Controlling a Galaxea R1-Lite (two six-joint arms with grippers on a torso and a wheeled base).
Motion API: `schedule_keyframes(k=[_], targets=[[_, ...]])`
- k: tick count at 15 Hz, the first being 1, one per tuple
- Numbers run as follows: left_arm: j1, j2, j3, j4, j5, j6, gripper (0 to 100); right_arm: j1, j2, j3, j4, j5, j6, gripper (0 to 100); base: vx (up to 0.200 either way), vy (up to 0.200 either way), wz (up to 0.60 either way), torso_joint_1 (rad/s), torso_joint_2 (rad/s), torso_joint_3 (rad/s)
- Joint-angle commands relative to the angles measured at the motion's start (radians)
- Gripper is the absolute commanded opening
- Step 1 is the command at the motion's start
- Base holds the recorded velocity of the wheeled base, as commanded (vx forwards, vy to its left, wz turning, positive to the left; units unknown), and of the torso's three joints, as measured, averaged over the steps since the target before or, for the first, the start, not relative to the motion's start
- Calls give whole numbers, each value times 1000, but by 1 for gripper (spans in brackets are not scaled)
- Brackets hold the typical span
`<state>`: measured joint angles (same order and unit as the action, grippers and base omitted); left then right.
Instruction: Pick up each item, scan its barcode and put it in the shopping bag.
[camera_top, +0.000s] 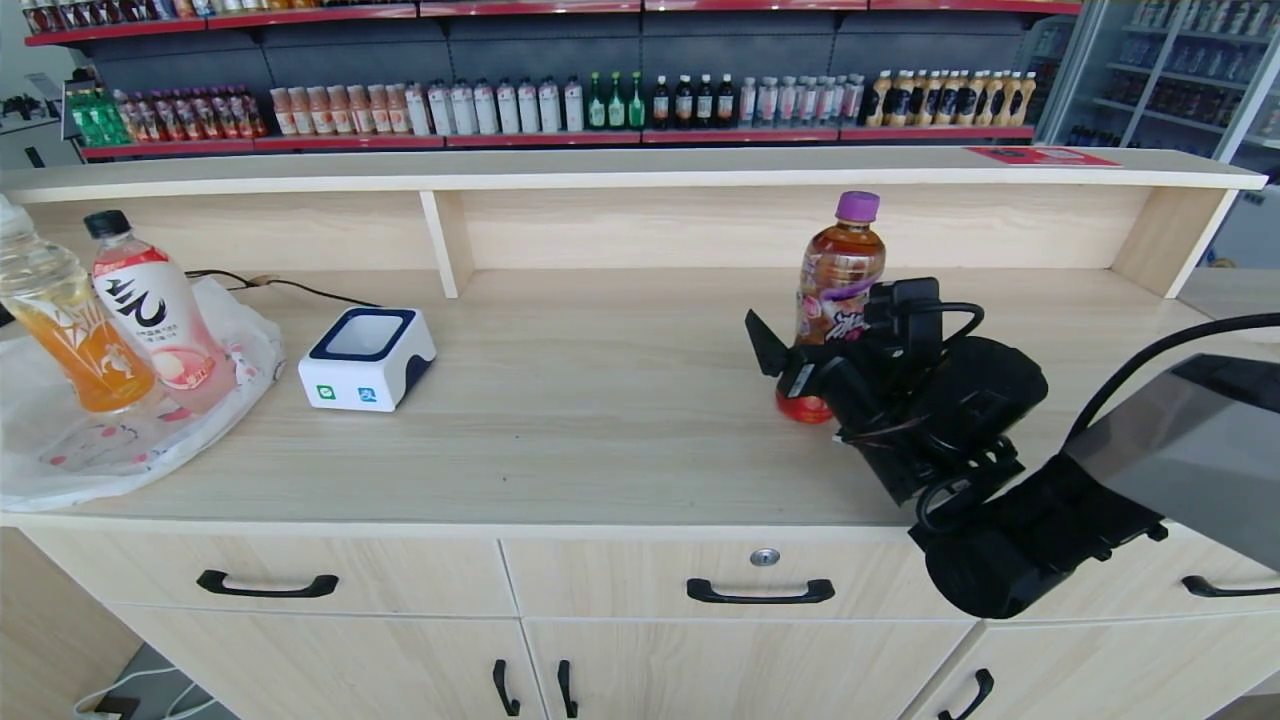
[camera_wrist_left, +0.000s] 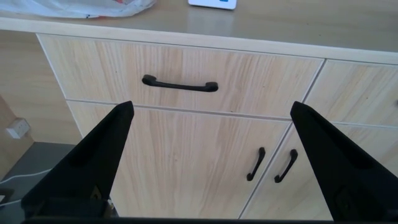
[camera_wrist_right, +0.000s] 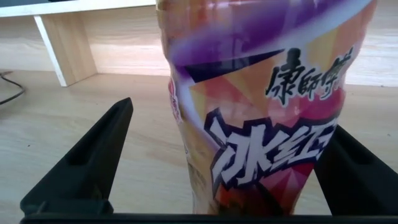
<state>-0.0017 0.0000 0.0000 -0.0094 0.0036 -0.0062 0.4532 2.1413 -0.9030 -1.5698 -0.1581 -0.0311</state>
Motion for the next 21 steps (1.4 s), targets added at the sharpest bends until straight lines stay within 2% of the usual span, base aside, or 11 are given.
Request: schedule_keyframes(k=[1, 4, 5, 21], targets=[[0, 0, 0, 0, -1, -1, 100, -1, 9, -4, -1, 0, 0, 100, 0, 0, 0, 0, 0, 0], [0, 0, 0, 2, -1, -5, 100, -2, 11, -11, -1, -1, 2, 100, 0, 0, 0, 0, 0, 0], [0, 0, 0, 2, -1, -5, 100, -2, 11, -11, -1, -1, 3, 0, 0, 0, 0, 0, 0, 0], [0, 0, 0, 3, 1, -11, 100, -22, -29, -7, -1, -14, 17, 0, 0, 0, 0, 0, 0, 0]])
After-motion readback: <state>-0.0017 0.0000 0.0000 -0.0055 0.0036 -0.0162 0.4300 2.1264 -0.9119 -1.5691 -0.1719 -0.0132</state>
